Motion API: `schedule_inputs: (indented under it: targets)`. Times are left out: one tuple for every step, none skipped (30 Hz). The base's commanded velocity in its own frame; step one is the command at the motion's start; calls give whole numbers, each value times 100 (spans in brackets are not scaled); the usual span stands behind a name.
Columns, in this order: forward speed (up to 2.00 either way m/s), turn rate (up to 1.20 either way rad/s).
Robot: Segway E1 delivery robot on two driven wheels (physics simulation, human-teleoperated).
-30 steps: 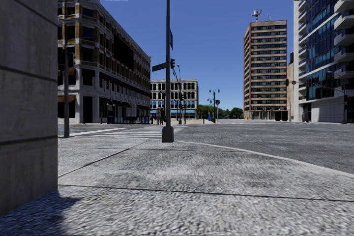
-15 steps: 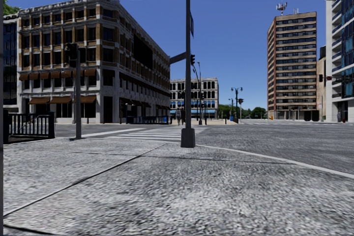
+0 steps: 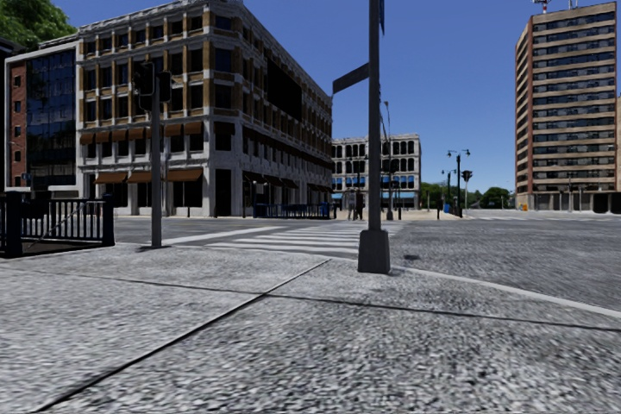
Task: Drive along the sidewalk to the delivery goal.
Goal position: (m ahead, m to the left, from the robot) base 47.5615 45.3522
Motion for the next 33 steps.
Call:
schedule_inputs:
  targets:
    - [200,36]
    - [200,36]
    - [200,36]
    - [200,36]
    - [200,36]
    - [200,36]
    - [200,36]
    - [200,36]
    - [200,36]
    - [200,36]
    - [200,36]
    - [200,34]
    - [200,34]
    - [200,34]
    - [200,34]
    - [200,34]
    - [200,34]
    - [200,29]
    - [200,0]
    - [200,0]
    - [200,0]
    - [200,0]
    - [200,0]
    - [200,0]
    - [200,0]
    - [200,0]
    - [200,0]
    - [200,0]
    - [200,0]
    - [200,0]
    - [200,0]
    - [200,0]
    - [200,0]
